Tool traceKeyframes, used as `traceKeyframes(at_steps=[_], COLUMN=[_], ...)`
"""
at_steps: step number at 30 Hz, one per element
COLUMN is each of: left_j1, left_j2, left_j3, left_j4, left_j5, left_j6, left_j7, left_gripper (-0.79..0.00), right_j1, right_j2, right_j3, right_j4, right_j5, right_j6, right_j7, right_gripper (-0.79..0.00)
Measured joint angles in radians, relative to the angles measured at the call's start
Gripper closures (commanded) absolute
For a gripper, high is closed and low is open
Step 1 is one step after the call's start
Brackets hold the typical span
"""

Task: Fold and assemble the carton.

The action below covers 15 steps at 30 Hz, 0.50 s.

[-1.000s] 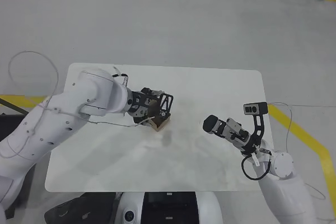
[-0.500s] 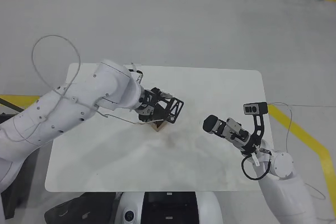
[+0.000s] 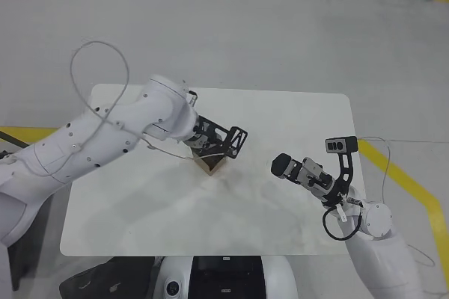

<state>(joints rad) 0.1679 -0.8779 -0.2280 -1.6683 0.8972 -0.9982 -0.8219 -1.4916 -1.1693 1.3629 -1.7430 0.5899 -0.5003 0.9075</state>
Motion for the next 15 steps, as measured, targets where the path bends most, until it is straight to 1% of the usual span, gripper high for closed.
traceKeyframes(at_steps=[6,12,15], left_j1=[-0.005,0.027,0.046], left_j2=[-0.033,-0.065,-0.081], left_j3=[0.055,0.058,0.058], left_j4=[0.02,0.06,0.083], left_j5=[0.02,0.093,0.125], left_j6=[0.016,0.037,0.033], left_j7=[-0.016,-0.037,-0.034], left_gripper=[0.0,0.0,0.0], right_j1=[0.0,0.0,0.0], right_j2=[0.0,0.0,0.0], right_j3=[0.0,0.0,0.0], right_j4=[0.0,0.0,0.0], right_j5=[0.0,0.0,0.0], right_j6=[0.0,0.0,0.0], right_j7=[0.0,0.0,0.0], right_gripper=[-0.785,-0.785,-0.785])
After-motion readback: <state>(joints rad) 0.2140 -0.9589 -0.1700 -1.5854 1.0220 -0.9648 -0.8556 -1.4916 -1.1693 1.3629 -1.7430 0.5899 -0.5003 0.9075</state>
